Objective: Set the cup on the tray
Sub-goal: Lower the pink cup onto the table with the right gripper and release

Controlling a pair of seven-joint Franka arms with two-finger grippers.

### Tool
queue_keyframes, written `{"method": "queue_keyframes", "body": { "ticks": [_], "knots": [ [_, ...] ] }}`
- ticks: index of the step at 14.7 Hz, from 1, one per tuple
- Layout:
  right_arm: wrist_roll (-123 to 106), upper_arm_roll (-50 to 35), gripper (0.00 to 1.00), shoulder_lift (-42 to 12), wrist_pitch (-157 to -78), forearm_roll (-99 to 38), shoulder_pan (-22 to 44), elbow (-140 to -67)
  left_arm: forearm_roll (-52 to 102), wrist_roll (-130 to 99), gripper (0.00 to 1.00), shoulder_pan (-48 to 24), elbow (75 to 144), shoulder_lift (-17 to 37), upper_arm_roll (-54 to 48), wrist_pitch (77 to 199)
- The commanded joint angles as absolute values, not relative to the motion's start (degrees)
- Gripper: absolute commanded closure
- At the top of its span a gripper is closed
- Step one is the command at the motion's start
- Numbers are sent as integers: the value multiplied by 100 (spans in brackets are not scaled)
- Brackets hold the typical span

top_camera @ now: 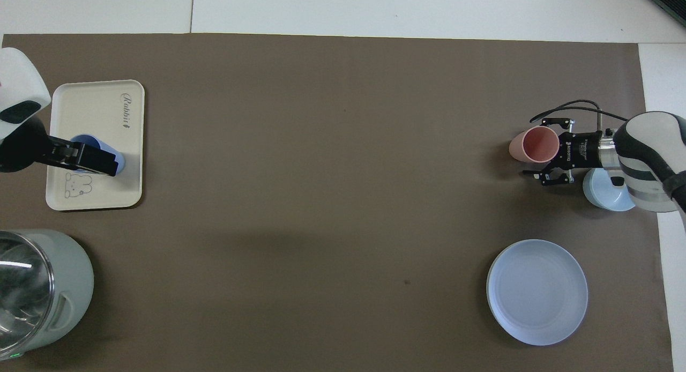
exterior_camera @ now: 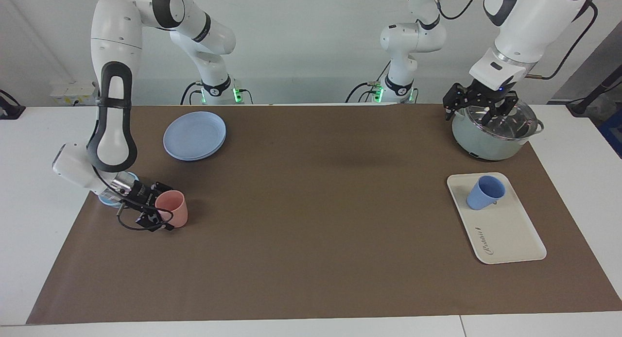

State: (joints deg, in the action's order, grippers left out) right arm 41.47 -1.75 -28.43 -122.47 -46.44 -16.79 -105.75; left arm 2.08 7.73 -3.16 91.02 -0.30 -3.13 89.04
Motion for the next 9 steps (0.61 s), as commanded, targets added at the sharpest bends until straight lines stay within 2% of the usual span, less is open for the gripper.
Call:
{"method": "queue_keyframes", "body": {
  "ticks": [1, 9],
  "knots": [
    [3903, -158, 1, -2883, -12375, -4447, -1723, -10574, 79, 888, 0, -255, 9044, -9, -343, 8798],
    [3735, -132, 1, -2786, -12788, -4017, -1723, -10477, 88, 879, 0, -255, 9061, -9, -343, 8851]
  ]
}}
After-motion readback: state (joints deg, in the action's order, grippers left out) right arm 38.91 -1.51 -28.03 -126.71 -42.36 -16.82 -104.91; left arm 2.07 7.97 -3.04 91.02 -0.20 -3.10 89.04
